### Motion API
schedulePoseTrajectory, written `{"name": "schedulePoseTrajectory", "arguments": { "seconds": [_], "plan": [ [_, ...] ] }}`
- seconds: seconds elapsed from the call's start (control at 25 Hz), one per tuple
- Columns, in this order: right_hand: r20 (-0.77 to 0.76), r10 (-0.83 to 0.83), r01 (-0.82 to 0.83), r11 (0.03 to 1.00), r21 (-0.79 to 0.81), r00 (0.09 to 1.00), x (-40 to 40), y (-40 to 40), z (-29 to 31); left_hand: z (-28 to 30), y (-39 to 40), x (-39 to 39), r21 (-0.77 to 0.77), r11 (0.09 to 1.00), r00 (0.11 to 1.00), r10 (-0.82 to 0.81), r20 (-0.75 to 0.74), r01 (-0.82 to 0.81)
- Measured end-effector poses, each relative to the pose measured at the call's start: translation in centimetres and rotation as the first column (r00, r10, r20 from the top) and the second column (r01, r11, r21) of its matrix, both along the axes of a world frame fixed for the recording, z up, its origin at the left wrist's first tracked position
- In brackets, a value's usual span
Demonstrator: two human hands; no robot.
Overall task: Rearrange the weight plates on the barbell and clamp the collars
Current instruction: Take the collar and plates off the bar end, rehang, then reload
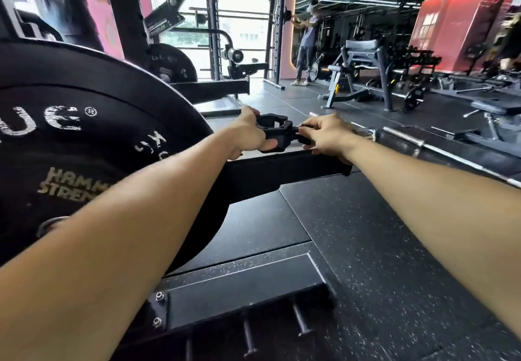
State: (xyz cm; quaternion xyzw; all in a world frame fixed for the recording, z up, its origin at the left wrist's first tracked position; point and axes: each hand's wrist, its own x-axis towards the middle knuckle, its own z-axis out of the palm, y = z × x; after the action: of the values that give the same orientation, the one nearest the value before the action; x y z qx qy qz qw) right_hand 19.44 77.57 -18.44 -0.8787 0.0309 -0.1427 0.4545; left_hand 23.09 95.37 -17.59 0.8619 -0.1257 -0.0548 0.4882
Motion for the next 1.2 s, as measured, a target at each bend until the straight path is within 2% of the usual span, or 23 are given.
{"name": "schedulePoseTrajectory", "arguments": {
  "seconds": [0.32,0.52,0.68,0.84,1.2],
  "plan": [
    [-0.077,-0.049,0.025,0.956,-0.293,0.996,6.5,-1.4,-3.2,-2.6,-2.9,4.3,0.244,0.968,0.998,0.062,-0.008,-0.058],
    [-0.078,-0.076,0.052,0.959,-0.277,0.994,7.2,-1.7,-3.9,-2.8,-3.2,4.5,0.311,0.947,0.995,0.096,-0.023,-0.084],
    [-0.125,-0.096,0.053,0.948,-0.313,0.987,6.2,-1.4,-3.5,-3.2,-3.1,3.4,0.259,0.955,0.988,0.153,-0.013,-0.145],
    [-0.146,-0.151,0.107,0.955,-0.276,0.978,3.8,-1.4,-3.7,-4.2,-2.5,0.9,0.250,0.952,0.984,0.178,0.024,-0.179],
    [-0.166,-0.048,-0.006,0.951,-0.310,0.985,-7.7,0.0,-4.3,-5.5,1.2,-8.5,0.191,0.981,0.998,-0.029,0.053,0.019]
  ]
}}
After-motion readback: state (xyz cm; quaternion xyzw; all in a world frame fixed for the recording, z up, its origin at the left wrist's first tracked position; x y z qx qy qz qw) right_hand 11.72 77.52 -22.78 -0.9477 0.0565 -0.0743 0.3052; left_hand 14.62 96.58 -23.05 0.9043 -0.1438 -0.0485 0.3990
